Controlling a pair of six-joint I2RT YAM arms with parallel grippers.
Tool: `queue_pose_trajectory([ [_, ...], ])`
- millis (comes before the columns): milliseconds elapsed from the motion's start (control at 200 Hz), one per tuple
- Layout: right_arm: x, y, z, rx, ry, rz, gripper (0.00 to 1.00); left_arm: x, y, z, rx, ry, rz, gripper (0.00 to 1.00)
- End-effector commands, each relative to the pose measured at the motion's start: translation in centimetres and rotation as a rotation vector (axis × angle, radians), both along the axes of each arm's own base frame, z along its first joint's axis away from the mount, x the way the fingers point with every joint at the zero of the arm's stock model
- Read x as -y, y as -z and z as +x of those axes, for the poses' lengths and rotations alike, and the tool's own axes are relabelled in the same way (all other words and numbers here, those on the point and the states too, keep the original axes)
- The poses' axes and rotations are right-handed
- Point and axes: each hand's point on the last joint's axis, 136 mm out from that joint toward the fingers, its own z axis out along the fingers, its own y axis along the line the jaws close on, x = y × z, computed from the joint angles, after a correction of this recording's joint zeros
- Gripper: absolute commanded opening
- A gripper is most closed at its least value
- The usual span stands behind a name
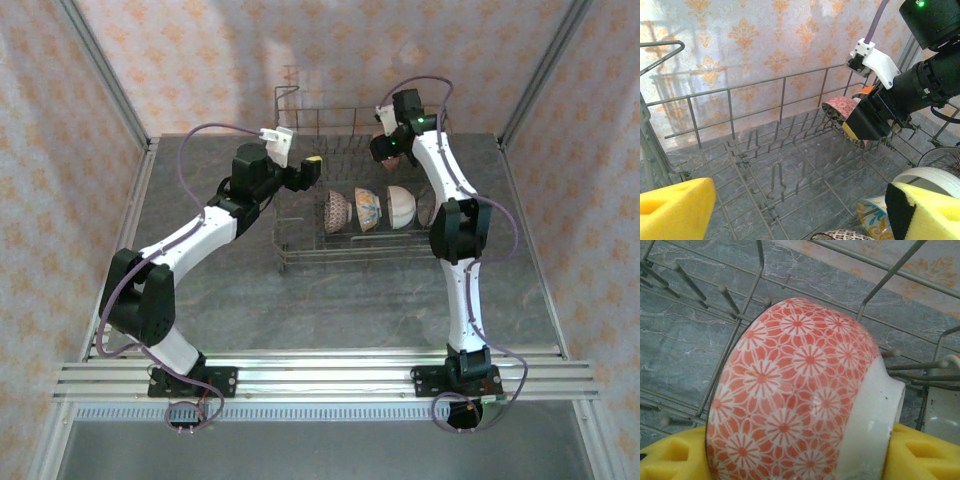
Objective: Load the bowls into the dish rack
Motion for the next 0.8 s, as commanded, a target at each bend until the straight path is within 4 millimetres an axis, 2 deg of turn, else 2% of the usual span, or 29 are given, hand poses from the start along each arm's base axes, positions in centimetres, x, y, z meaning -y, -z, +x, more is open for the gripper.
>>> queue_pose_trajectory([
  [0,2.1,0.1,-0.4,-0.042,0.087,-0.005,0.42,-0.7,1.1,-0.8,-0.068,-0.01,-0.011,0.89],
  [190,2.3,-0.5,-0.5,-0.031,0.089,-0.012,0.51,-0.7,0.8,-0.8,-0.067,-0.012,-0.019,0.89],
  [310,2.5,-1.5,-0.4,-0.009,0.1,-0.014,0.62,-0.7,0.6,-0.8,-0.069,-0.011,-0.028,0.89],
  [560,3.2,-5.5,0.1,0.1,0.151,-0.015,0.81,-0.5,0.0,-0.7,-0.068,-0.011,-0.042,0.9],
  [796,3.2,-8.7,0.2,0.184,0.166,-0.009,0.86,-0.4,-0.9,-0.7,-0.056,-0.014,-0.062,0.9],
])
